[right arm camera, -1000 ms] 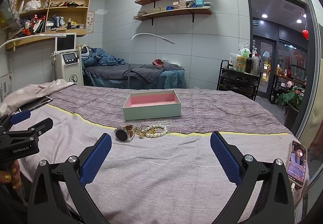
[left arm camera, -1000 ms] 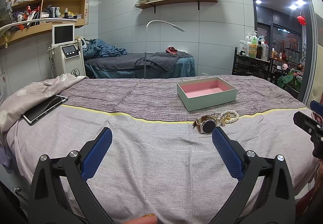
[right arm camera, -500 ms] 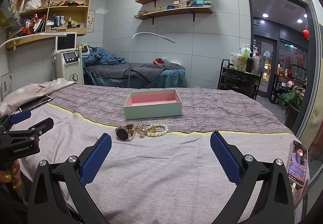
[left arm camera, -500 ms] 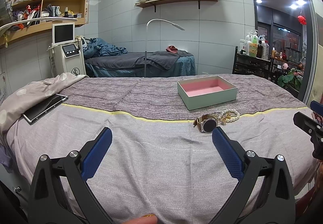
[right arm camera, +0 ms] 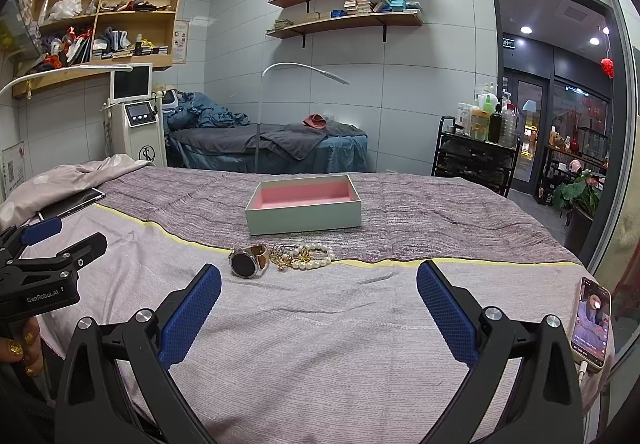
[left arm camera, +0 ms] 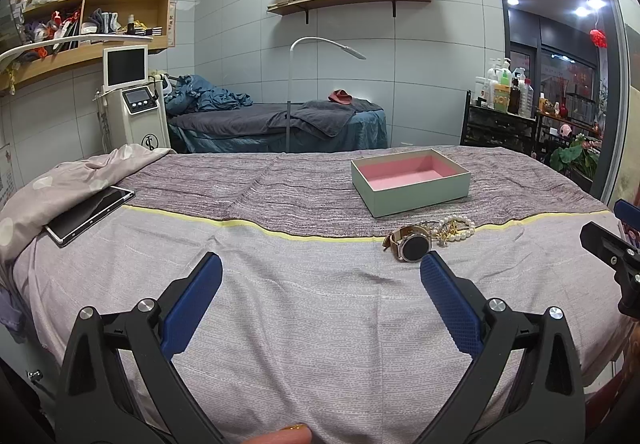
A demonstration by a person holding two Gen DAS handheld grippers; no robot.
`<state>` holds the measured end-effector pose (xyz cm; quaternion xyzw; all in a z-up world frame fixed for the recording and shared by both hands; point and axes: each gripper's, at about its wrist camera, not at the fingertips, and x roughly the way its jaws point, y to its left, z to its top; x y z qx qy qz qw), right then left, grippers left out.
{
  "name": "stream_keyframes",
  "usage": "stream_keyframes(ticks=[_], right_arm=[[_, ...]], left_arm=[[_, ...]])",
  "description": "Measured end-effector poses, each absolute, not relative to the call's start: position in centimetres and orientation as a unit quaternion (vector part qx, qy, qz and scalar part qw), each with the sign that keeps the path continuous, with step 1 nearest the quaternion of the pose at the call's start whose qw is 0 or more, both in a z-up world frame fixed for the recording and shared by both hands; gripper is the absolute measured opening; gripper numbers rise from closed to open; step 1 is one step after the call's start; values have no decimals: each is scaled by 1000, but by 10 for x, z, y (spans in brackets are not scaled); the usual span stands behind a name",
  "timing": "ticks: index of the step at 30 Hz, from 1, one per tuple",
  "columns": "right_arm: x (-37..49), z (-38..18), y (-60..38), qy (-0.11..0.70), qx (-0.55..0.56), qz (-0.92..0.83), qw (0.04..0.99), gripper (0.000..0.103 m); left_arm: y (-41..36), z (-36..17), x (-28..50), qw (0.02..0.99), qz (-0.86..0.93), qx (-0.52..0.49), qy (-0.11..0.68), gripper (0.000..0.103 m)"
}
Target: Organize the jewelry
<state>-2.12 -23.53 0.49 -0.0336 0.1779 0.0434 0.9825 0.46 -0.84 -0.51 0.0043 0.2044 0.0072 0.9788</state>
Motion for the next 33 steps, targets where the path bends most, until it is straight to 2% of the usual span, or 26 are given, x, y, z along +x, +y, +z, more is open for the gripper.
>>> stream_keyframes(ticks=[24,33], right_arm=[[0,-15,-239,231,-28,47,971,96],[48,-37,-241,313,-46,69,946,96]], left_arm=[[-9,-30,27,963,-46,-6,266,98],[-23,-45,65,947,-121,35,295,98]])
